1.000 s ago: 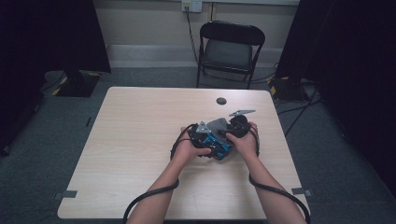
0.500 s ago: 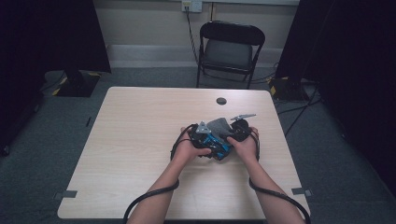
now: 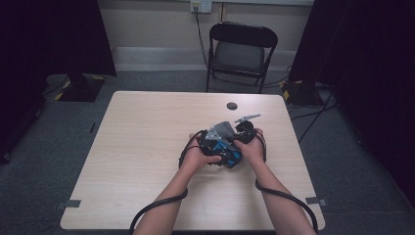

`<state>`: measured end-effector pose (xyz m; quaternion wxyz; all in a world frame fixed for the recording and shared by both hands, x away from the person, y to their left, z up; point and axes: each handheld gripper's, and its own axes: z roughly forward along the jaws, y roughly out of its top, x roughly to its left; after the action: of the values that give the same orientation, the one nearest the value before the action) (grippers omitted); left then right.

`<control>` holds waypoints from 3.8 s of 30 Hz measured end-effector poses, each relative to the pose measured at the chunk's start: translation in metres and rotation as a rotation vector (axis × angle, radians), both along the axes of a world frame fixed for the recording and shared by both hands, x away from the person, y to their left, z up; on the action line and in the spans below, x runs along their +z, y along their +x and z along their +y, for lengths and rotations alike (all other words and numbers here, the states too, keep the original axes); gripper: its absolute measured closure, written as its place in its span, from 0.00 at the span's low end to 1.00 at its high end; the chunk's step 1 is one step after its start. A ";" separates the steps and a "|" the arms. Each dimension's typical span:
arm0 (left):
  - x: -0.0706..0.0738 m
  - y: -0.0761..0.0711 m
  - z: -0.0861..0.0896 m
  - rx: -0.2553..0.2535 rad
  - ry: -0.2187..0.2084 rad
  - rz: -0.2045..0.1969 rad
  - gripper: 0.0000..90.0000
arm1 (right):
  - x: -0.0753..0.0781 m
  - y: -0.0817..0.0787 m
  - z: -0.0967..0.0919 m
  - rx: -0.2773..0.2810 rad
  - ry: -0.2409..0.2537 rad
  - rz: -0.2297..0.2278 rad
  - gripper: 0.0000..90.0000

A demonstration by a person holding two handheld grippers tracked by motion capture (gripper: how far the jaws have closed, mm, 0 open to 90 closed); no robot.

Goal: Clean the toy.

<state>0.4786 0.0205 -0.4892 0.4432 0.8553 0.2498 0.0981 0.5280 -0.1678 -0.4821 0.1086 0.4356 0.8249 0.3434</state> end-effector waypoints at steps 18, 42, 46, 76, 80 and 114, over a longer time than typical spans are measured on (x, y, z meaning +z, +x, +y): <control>0.000 0.001 0.000 -0.006 0.003 0.000 0.10 | 0.001 0.001 -0.004 0.120 -0.005 0.002 0.85; 0.001 0.001 0.000 -0.007 0.010 0.000 0.10 | 0.005 -0.023 -0.054 0.220 -0.004 0.038 0.85; 0.001 0.001 0.000 -0.006 0.014 0.001 0.10 | 0.004 -0.030 -0.065 0.224 0.001 0.044 0.85; 0.003 0.001 -0.002 -0.005 0.034 0.010 0.10 | 0.006 -0.098 -0.113 0.227 0.034 0.061 0.85; 0.003 0.001 -0.002 -0.005 0.034 0.010 0.10 | 0.012 -0.101 -0.125 0.180 0.052 0.040 0.86; 0.002 0.001 -0.001 -0.003 0.019 0.012 0.10 | 0.019 -0.004 -0.043 0.115 0.029 -0.025 0.86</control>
<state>0.4799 0.0190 -0.4871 0.4336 0.8604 0.2504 0.0947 0.5241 -0.2109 -0.4628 0.0929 0.3848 0.8421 0.3663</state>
